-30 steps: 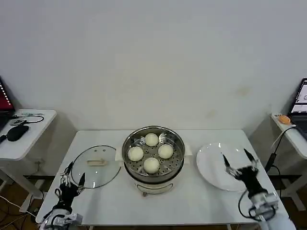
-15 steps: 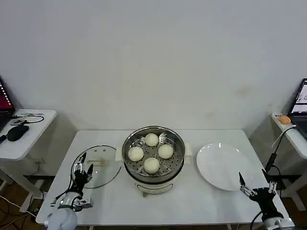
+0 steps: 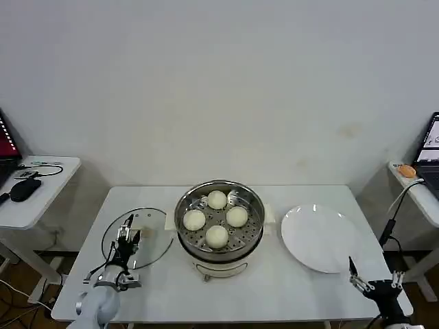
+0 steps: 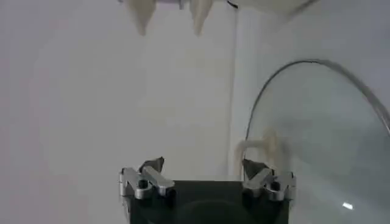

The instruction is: Take steamed baozi put them in steamer then cover it.

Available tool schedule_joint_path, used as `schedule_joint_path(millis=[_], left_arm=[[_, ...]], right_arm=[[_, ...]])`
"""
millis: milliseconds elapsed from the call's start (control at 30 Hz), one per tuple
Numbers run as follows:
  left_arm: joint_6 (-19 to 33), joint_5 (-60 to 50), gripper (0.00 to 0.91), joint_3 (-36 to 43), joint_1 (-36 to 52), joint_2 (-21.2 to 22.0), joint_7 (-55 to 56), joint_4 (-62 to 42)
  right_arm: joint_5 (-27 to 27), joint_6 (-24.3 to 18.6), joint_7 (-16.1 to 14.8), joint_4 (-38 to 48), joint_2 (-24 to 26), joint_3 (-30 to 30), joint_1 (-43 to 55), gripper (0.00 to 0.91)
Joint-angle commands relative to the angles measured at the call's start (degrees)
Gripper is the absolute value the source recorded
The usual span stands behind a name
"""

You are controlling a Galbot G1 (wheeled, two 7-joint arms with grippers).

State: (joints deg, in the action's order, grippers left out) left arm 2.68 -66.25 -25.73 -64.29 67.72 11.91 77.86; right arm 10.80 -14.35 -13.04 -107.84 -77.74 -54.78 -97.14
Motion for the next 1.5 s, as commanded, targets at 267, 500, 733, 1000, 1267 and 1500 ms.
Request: schedule_joint_path(millis=[267,500,733,1000,1267,1500], left_arm=[[0.0,-2.3,0.0,1.1,7.4,0.4,1.5,-9.6],[0.4,-2.6,0.0,1.1,7.2,0.7,2.2,-10.2],[1.3,-4.6,0.0,-0.4,5.7,1.7,3.5,-8.8],[-0.4,-5.2,0.0,-3.8,1.5,2.2,6.3,-0.9],[-4.1,-0.1,0.0,-7.7,-5.2,-1.7,4.1,12.9],[-12.3,6.0,0.0,-10.7,-9.7,-7.3,-1.0,26.3]], right_arm=[[-0.4,-0.6,-0.1,0.0,-1.5,-0.5,-1.0,0.907],[-0.4,-0.5,-0.1,0.3,-1.8,-0.3,-1.0,0.907],[-0.8,-0.5,-0.1,0.0,-2.0,0.6,-0.8,0.907],[-1.2,-0.1,0.0,-1.7,-2.3,1.5,-1.3,0.907],[-1.8,0.2,-0.4,-1.5,-1.6,2.4,-1.3,0.907],[-2.2,0.3,-0.7,-0.3,-0.5,3.7,-0.3,0.907]])
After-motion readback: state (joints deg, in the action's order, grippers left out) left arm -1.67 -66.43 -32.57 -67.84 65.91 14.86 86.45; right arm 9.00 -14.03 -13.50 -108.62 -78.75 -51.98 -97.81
